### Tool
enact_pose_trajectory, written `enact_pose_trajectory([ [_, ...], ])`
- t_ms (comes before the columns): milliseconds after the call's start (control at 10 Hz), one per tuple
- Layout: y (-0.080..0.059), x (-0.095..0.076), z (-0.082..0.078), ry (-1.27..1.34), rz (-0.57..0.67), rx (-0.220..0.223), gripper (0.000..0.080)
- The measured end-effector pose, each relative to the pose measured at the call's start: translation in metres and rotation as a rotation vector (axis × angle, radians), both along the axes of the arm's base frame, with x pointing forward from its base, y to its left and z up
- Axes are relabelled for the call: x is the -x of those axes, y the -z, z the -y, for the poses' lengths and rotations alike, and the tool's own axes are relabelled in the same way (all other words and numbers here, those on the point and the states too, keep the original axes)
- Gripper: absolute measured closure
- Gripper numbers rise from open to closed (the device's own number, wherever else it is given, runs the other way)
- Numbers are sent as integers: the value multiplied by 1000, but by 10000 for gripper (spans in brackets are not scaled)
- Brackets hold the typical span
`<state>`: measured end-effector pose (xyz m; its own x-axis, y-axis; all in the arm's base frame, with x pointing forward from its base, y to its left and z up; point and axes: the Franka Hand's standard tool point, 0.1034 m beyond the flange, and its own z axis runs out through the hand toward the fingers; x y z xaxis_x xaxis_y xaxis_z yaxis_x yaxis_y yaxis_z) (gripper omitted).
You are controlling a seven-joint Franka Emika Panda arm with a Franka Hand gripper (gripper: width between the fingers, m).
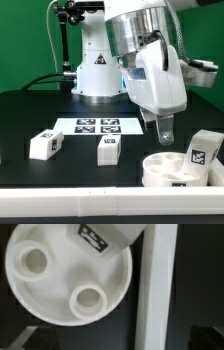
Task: Assemble stool
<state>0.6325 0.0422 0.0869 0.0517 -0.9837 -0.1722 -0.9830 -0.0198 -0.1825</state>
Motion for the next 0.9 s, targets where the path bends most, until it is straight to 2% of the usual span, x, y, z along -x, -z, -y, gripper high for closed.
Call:
enact_pose_trajectory([
  [200, 1, 0, 2, -3, 0, 2, 150],
  [300, 3, 0, 15, -140, 4, 23, 150],
  [400, 2, -3, 26, -155, 1, 19, 150],
  [700, 3, -4, 23, -119, 3, 19, 150],
  [800, 4, -3, 25, -162, -1, 28, 150],
  [900, 8, 3, 33, -355, -34, 67, 150],
])
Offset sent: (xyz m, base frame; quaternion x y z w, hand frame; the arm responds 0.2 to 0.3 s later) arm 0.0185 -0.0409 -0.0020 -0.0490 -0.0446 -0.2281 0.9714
